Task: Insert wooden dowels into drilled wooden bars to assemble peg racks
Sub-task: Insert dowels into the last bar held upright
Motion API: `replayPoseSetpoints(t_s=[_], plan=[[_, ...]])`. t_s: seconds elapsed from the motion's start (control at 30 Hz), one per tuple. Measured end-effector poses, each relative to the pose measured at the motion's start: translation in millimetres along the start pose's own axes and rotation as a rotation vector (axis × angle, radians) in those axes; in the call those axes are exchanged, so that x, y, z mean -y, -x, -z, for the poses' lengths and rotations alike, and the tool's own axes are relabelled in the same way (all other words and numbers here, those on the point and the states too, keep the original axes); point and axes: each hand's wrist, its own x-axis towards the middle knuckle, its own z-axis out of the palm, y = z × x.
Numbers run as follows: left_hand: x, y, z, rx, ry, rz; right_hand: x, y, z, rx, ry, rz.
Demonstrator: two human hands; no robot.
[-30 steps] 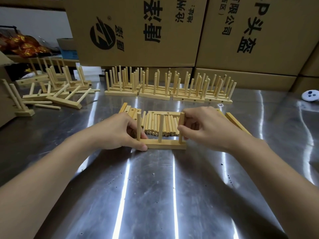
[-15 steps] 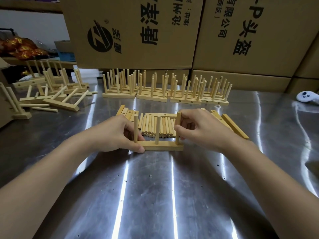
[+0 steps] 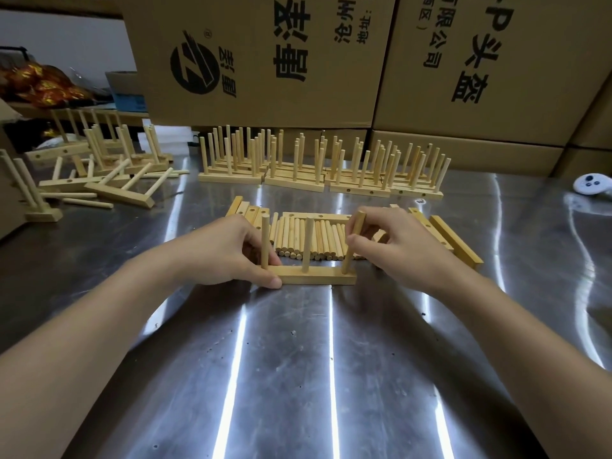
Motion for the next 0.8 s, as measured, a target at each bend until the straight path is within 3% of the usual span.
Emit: replayPoseSetpoints(t_s=[0.23, 0.4, 0.57, 0.8], plan=[[-3, 2, 0, -0.007, -0.026, 0.015, 2, -1, -10, 0.072, -0.333, -0.084], [-13, 8, 5, -0.009, 0.047, 0.014, 0, -5, -4, -0.092, -0.456, -0.062], [-22, 13, 16, -0.234, 0.563, -0.032, 1, -8, 6, -0.221, -0.583, -0.064], [-39, 10, 1, -0.206, 1.296, -0.024, 17, -6, 9, -0.258, -0.764, -0.011]])
